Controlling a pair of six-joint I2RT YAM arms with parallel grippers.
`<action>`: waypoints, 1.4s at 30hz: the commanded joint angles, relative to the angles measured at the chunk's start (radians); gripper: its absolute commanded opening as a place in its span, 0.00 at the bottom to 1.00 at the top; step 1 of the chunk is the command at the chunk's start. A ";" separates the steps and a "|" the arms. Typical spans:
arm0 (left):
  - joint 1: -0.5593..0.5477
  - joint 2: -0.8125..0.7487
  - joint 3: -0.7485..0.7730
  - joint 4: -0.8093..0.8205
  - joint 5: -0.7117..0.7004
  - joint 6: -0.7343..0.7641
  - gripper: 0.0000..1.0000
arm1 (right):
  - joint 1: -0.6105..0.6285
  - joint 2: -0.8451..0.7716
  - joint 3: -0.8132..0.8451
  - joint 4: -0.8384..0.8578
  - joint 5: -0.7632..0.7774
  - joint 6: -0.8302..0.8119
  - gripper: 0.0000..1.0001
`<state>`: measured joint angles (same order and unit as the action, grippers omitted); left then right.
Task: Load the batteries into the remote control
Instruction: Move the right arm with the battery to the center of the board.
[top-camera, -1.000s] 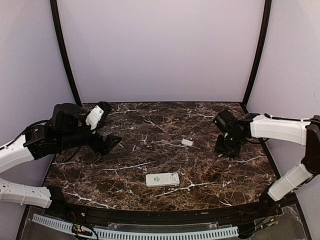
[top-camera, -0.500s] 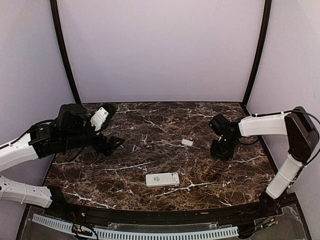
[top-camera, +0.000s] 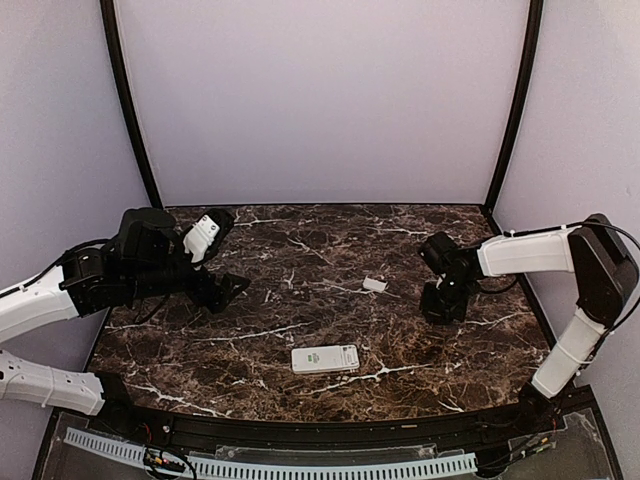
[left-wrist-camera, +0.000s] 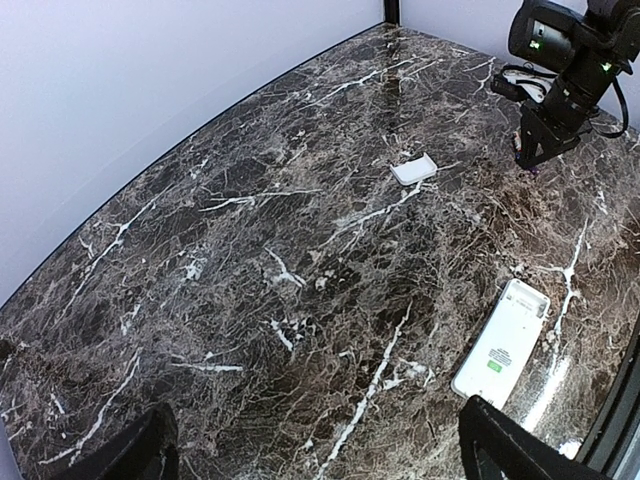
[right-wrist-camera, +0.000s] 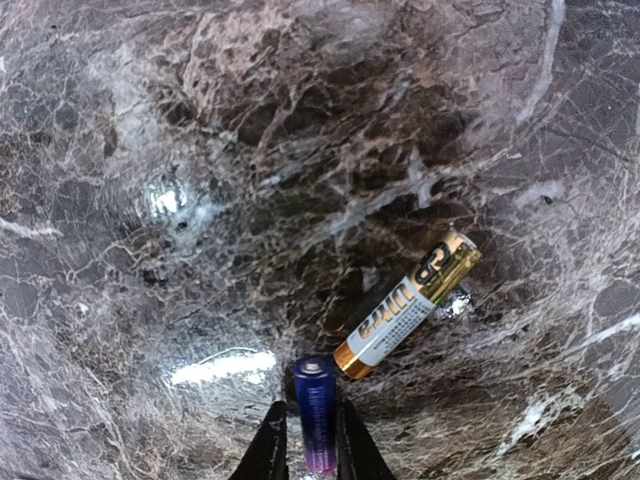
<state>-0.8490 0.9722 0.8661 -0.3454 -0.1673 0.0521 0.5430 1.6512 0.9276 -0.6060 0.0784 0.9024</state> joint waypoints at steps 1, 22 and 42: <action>0.001 -0.016 -0.017 0.017 0.024 0.017 0.97 | 0.006 -0.021 -0.032 -0.018 -0.024 0.001 0.14; 0.001 0.030 -0.020 0.042 0.101 0.025 0.96 | 0.006 0.085 0.039 -0.083 -0.130 -0.186 0.00; 0.001 -0.002 -0.061 0.084 0.100 0.059 0.96 | 0.344 0.148 0.102 -0.357 -0.273 -0.214 0.04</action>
<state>-0.8490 0.9958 0.8219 -0.2764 -0.0696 0.1207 0.8639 1.7527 1.0466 -0.8341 -0.2111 0.6853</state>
